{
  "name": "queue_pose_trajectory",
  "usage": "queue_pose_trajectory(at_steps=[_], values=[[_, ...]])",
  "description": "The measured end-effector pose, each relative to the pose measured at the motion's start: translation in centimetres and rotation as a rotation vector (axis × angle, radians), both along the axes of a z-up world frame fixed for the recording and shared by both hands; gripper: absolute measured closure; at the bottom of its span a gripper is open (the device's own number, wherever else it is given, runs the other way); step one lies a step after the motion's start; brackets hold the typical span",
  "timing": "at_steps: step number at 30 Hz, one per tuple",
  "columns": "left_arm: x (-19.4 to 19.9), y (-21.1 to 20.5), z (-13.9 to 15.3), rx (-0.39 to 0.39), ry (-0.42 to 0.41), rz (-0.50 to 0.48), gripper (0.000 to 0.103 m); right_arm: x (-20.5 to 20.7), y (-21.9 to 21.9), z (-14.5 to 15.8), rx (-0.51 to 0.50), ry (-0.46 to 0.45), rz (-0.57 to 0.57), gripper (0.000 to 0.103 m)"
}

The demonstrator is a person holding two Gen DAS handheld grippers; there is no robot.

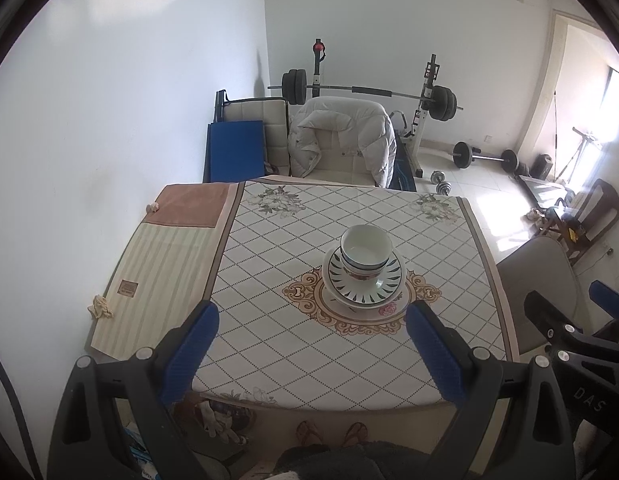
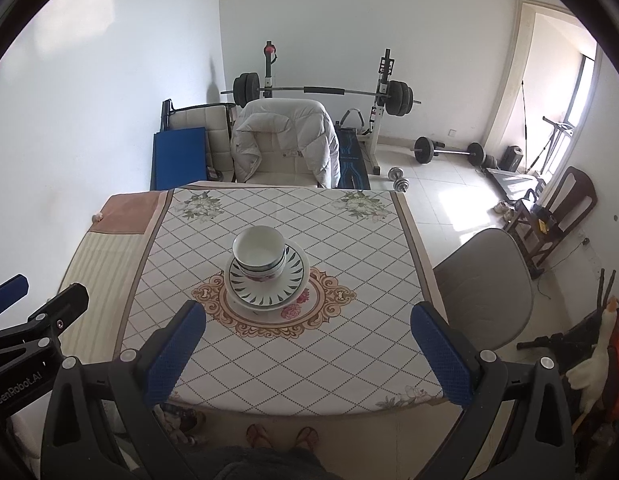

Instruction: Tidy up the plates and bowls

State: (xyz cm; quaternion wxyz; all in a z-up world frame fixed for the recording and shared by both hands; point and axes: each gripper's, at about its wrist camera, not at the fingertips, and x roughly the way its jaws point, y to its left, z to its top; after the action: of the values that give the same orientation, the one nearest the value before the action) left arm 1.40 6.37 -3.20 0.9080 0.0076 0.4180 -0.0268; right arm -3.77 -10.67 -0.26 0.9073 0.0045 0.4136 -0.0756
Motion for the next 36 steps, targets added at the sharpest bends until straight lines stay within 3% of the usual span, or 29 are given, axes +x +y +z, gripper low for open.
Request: queue_pose_trajectory(at_steps=[36], values=[[-1.3, 0.9, 1.4, 0.004, -0.041, -0.015, 0.007, -1.6, 1.1, 0.7, 0.01, -0.037, -0.033, 0.0]])
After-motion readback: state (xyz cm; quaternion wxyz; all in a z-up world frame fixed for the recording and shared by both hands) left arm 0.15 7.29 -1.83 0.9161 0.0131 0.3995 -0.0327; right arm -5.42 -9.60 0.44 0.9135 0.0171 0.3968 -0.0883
